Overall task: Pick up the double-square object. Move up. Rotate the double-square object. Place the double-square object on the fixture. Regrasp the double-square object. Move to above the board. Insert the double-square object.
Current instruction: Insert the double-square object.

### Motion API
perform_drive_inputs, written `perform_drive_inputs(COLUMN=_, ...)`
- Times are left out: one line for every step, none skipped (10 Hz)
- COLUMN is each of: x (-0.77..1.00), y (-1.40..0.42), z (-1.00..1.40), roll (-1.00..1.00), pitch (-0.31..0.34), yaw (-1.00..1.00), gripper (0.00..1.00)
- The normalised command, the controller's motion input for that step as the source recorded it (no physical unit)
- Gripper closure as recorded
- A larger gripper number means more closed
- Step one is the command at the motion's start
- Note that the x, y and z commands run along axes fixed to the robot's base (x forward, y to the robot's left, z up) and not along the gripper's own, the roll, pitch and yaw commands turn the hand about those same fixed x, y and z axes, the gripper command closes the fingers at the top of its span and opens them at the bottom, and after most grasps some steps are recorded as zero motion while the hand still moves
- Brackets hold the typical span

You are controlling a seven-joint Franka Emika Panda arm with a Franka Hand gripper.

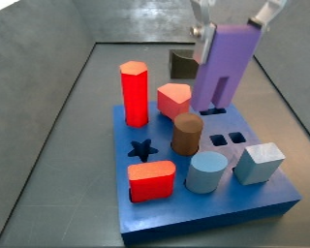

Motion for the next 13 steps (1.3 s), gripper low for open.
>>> perform_drive_inputs(x=0.90, y=0.00, z=-0.28, roll=0.13, pitch=0.220, yaw=0.00, gripper=1.00)
perform_drive_inputs(x=0.93, y=0.00, z=-0.22, roll=0.14, pitch=0.241, yaw=0.00, gripper=1.00)
perform_drive_inputs(x=0.94, y=0.00, z=-0.20, roll=0.15, pitch=0.237, yaw=0.00, gripper=1.00)
perform_drive_inputs(x=0.93, y=0.00, z=-0.18, roll=0.13, pitch=0.217, yaw=0.00, gripper=1.00)
perform_drive_inputs(x=0.91, y=0.00, z=-0.16, roll=0.13, pitch=0.221, yaw=0.00, gripper=1.00)
perform_drive_inputs(x=0.90, y=0.00, z=-0.12, roll=0.11, pitch=0.217, yaw=0.00, gripper=1.00)
perform_drive_inputs(x=0.83, y=-0.06, z=-0.13, roll=0.07, pitch=0.204, yaw=-0.04, gripper=1.00)
perform_drive_inputs(x=0.60, y=-0.15, z=-0.15, roll=0.02, pitch=0.209, yaw=-0.11, gripper=1.00)
perform_drive_inputs(x=0.00, y=-0.01, z=0.00, roll=0.05, pitch=0.000, yaw=0.01, gripper=1.00)
perform_drive_inputs(x=0.01, y=-0.07, z=-0.03, roll=0.00, pitch=0.000, yaw=0.00, gripper=1.00)
perform_drive_inputs(x=0.70, y=-0.06, z=0.00, roll=0.00, pitch=0.000, yaw=-0.35, gripper=1.00)
perform_drive_inputs(x=0.83, y=-0.04, z=0.00, roll=0.00, pitch=0.000, yaw=-0.30, gripper=1.00)
perform_drive_inputs(x=1.00, y=0.00, z=0.00, roll=0.00, pitch=-0.003, yaw=-0.17, gripper=1.00)
